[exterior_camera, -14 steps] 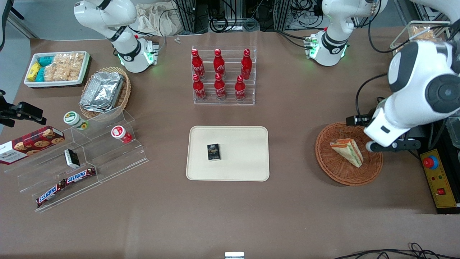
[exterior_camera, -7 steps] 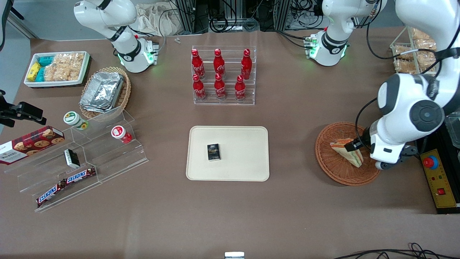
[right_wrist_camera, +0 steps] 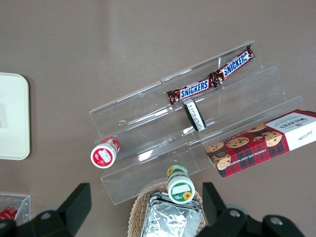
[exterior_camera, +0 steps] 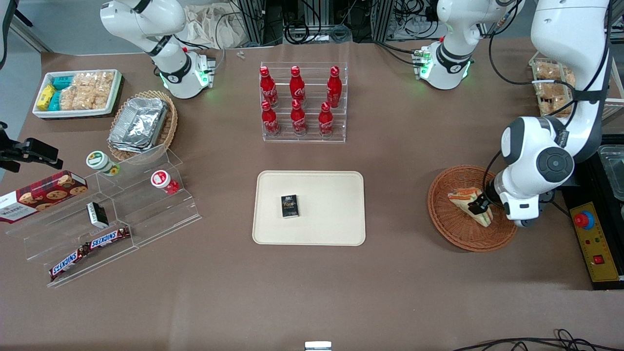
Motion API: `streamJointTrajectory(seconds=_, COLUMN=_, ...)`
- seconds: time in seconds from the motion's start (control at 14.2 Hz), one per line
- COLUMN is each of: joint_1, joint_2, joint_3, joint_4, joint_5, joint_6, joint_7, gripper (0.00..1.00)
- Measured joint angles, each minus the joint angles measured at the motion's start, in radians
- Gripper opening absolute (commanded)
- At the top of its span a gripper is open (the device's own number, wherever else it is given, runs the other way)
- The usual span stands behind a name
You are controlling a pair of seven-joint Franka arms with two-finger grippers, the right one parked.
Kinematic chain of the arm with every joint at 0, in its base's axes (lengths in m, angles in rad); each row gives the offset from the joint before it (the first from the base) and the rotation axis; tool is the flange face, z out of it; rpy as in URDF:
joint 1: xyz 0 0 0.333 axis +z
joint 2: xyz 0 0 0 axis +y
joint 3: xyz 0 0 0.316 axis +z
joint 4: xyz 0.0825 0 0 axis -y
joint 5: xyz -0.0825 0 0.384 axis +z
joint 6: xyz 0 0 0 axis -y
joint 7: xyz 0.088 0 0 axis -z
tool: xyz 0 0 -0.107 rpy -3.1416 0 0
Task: Place sandwich from basket to tray
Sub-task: 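Lower the open left gripper onto the wrapped sandwich in the wicker basket, then close the left gripper on the sandwich and lift it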
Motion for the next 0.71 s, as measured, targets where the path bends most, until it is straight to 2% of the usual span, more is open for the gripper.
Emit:
streamJointTrajectory(seconds=0.35, joint_1=-0.003, joint_2=0.033, joint_3=0.000, joint_4=-0.026, joint_5=0.000, joint_6=0.036, joint_7=-0.126, gripper=1.00)
streamJointTrajectory(seconds=0.42, joint_1=-0.003, joint_2=0.047, joint_3=0.000, joint_4=-0.027, joint_5=0.000, joint_6=0.055, joint_7=-0.154, gripper=0.88)
streamJointTrajectory(seconds=0.49, joint_1=-0.003, joint_2=0.060, joint_3=0.000, joint_4=-0.027, joint_5=0.000, joint_6=0.070, joint_7=-0.179, gripper=0.38)
streamJointTrajectory(seconds=0.56, joint_1=-0.003, joint_2=0.072, joint_3=0.000, joint_4=-0.023, joint_5=0.000, joint_6=0.081, joint_7=-0.198, gripper=0.00)
streamJointTrajectory(seconds=0.71, joint_1=-0.003, joint_2=0.085, joint_3=0.000, joint_4=-0.010, joint_5=0.001, joint_6=0.088, joint_7=-0.228, gripper=0.00)
